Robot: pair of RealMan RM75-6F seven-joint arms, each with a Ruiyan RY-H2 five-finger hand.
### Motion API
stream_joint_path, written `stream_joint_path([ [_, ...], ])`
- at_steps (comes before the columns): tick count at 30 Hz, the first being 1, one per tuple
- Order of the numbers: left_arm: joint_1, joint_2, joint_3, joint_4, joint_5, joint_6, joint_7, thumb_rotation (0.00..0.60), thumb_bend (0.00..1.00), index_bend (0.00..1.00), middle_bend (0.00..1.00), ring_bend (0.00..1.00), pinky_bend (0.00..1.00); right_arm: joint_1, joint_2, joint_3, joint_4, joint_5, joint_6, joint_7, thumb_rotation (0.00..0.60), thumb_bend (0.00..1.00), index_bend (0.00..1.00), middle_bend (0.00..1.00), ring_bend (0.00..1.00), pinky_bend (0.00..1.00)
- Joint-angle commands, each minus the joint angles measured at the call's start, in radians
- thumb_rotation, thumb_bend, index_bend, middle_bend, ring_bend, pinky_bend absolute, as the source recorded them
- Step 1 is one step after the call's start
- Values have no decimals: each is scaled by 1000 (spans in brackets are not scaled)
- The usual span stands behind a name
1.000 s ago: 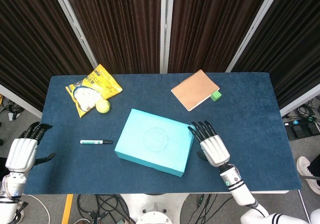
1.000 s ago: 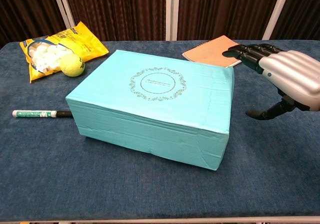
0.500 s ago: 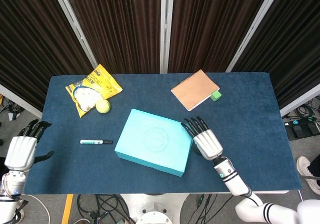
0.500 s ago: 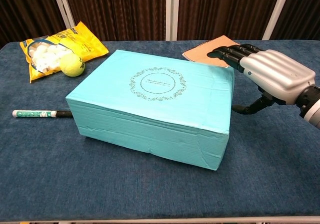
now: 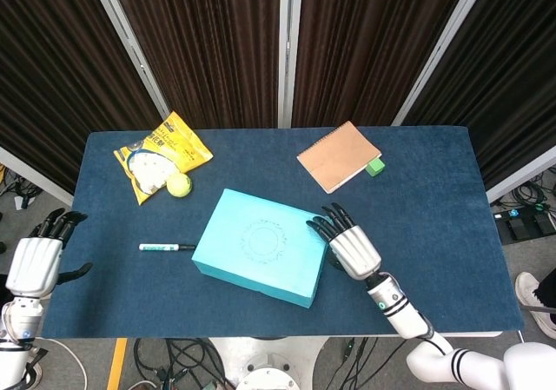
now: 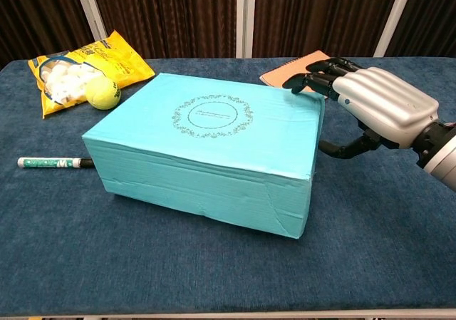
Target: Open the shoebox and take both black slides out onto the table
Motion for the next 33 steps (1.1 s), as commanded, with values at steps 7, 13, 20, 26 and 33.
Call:
stream_joint_path([
  [7, -3, 1, 1, -6, 5, -2, -2, 600, 71, 208, 197, 114, 326, -3, -4, 6, 13, -3, 55, 84, 600, 289, 435, 373, 249, 150],
  [13, -5, 3, 2, -12, 7, -4, 0, 600, 70, 208, 197, 114, 326, -22, 10, 35, -47, 67, 55, 232, 600, 291, 507, 424, 299, 239],
  [20, -10, 5, 3, -18, 7, -11, 4, 600, 70, 208, 197, 114, 326, -41, 68, 129, -221, 252, -36, 510, 600, 299, 552, 461, 337, 335],
  [26, -11, 4, 3, -17, 6, -13, 4, 600, 70, 208, 197, 114, 326, -45, 155, 218, -403, 419, -169, 707, 600, 302, 561, 465, 340, 344],
  [33, -8, 5, 5, -16, 5, -10, 3, 600, 70, 208, 197, 114, 326, -43, 193, 326, -481, 625, -272, 804, 600, 298, 574, 471, 337, 351],
])
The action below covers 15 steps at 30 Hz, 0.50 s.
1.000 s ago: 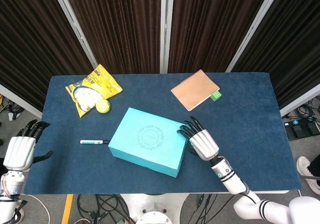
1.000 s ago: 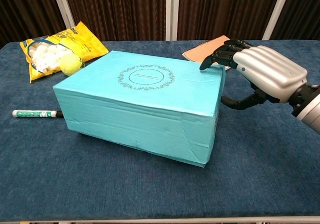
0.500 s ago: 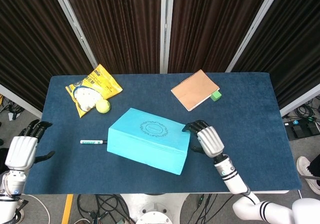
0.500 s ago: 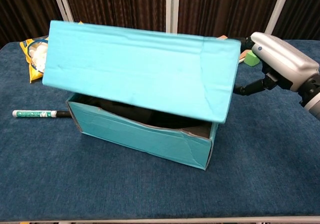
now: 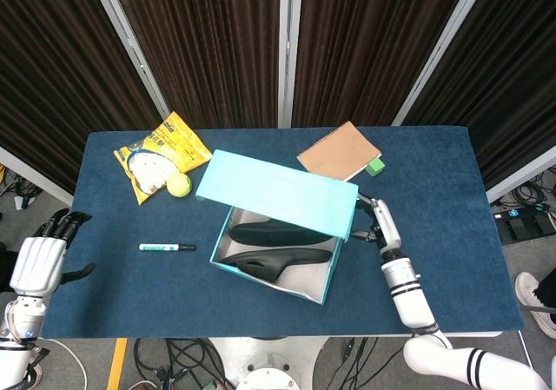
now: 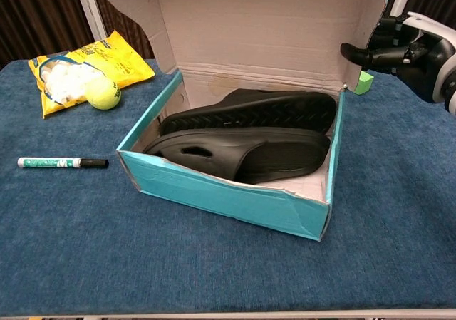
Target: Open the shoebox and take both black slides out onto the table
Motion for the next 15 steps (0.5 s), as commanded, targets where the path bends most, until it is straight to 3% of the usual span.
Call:
stream_joint_path([
  [1, 1, 1, 1, 1, -1, 1, 0, 600, 70, 208, 197, 114, 326, -2, 31, 77, -54, 129, -89, 84, 600, 292, 567, 470, 330, 351],
  [4, 2, 2, 1, 1, -1, 1, 0, 600, 70, 208, 197, 114, 326, -3, 55, 106, -70, 198, -164, 136, 600, 269, 490, 451, 270, 348],
  [9, 2, 2, 3, 3, -1, -1, -2, 600, 70, 208, 197, 114, 326, -11, 75, 144, -89, 285, -251, 208, 600, 222, 254, 304, 117, 264],
  [15, 3, 2, 5, 4, -2, -2, -1, 600, 70, 208, 197, 114, 326, -19, 61, 193, -81, 322, -257, 248, 600, 194, 17, 164, 3, 159],
])
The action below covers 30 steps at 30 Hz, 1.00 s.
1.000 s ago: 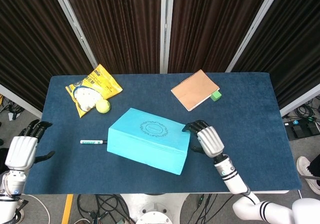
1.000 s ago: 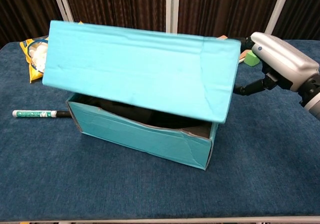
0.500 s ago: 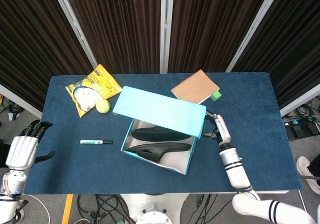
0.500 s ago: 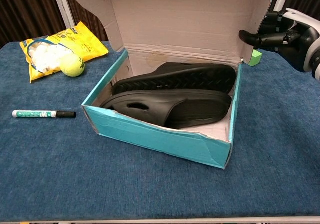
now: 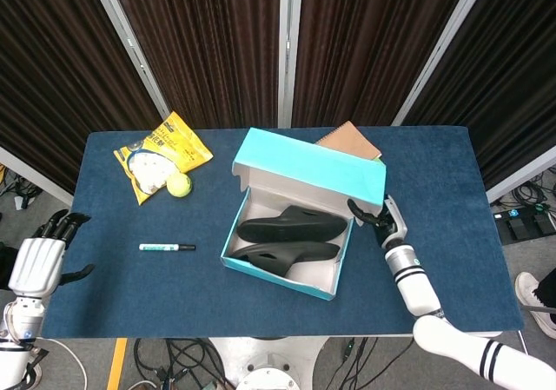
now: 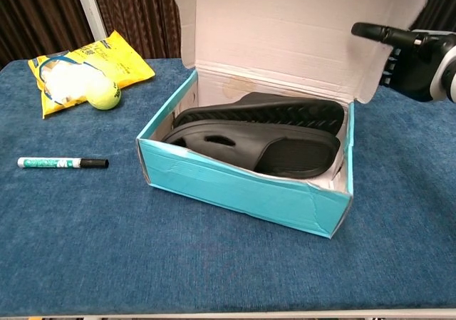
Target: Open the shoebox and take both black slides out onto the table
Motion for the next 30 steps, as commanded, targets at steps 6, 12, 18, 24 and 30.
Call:
stream_joint_path([
  [6, 1, 2, 0, -1, 0, 2, 2, 600, 70, 208, 197, 114, 326, 10, -36, 62, 52, -9, 67, -19, 600, 154, 0, 64, 0, 16],
  [12, 1, 1, -1, 0, -3, -1, -3, 600, 70, 208, 197, 114, 326, -1, -67, 26, 55, -126, 199, -123, 600, 126, 0, 34, 0, 0],
  [18, 1, 1, -2, -1, 2, 6, -5, 600, 70, 208, 197, 114, 326, -26, -146, -8, 107, -251, 406, -211, 600, 109, 0, 4, 0, 0],
  [24, 1, 2, -1, -3, 3, 6, -6, 600, 70, 208, 197, 113, 326, -32, -171, 13, 143, -320, 526, -255, 600, 104, 0, 0, 0, 0],
  [30, 1, 1, -2, -3, 2, 6, -5, 600, 70, 209, 197, 114, 326, -27, -148, -21, 144, -410, 544, -280, 600, 104, 0, 2, 0, 0],
])
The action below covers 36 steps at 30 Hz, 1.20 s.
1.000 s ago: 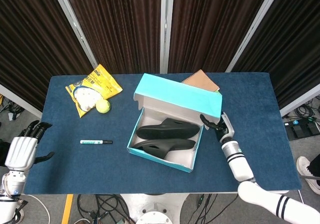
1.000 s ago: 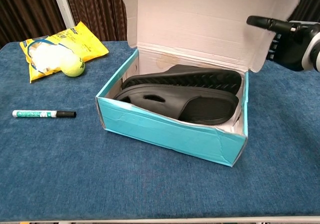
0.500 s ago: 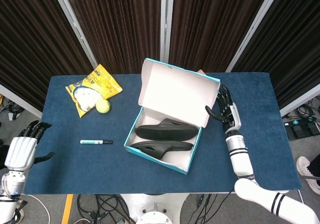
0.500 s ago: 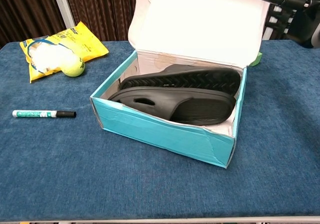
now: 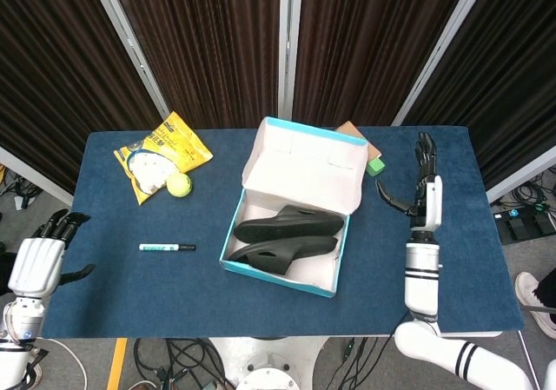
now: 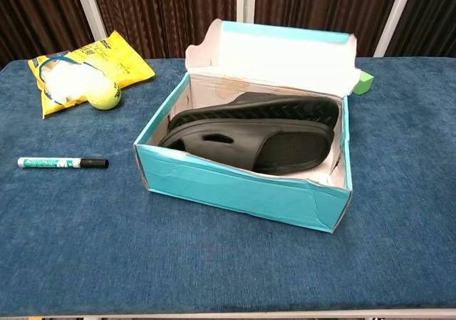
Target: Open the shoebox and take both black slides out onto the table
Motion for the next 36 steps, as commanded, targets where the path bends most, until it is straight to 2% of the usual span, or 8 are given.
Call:
stream_joint_path([
  [1, 0, -1, 0, 0, 0, 0, 1, 600, 70, 209, 197, 114, 326, 6, 16, -34, 2, -49, -9, -26, 600, 104, 0, 5, 0, 0],
  [5, 1, -1, -1, 1, -1, 2, 1, 600, 70, 209, 197, 114, 326, 27, 42, -77, -26, -79, -58, -94, 600, 107, 0, 47, 0, 0],
  [11, 1, -1, -1, 5, -4, 0, -3, 600, 70, 209, 197, 114, 326, 53, 100, -180, -117, -172, -108, -311, 600, 145, 3, 159, 1, 49],
  [18, 0, -2, -3, 5, -3, 2, -5, 600, 70, 209, 197, 114, 326, 129, 218, -243, -249, -183, -274, -587, 600, 148, 116, 203, 89, 168],
  [23, 0, -2, -3, 3, -3, 1, -6, 600, 70, 209, 197, 114, 326, 195, 276, -267, -321, -98, -397, -809, 600, 148, 139, 201, 90, 175],
  [28, 2, -2, -4, 6, -3, 5, -14, 600, 70, 209, 197, 113, 326, 257, 286, -271, -353, 23, -452, -971, 600, 149, 193, 223, 125, 206],
  [36, 5, -3, -3, 20, -7, 6, -33, 600, 70, 209, 197, 114, 326, 289, 266, -314, -397, 150, -397, -1150, 600, 151, 300, 306, 208, 322],
])
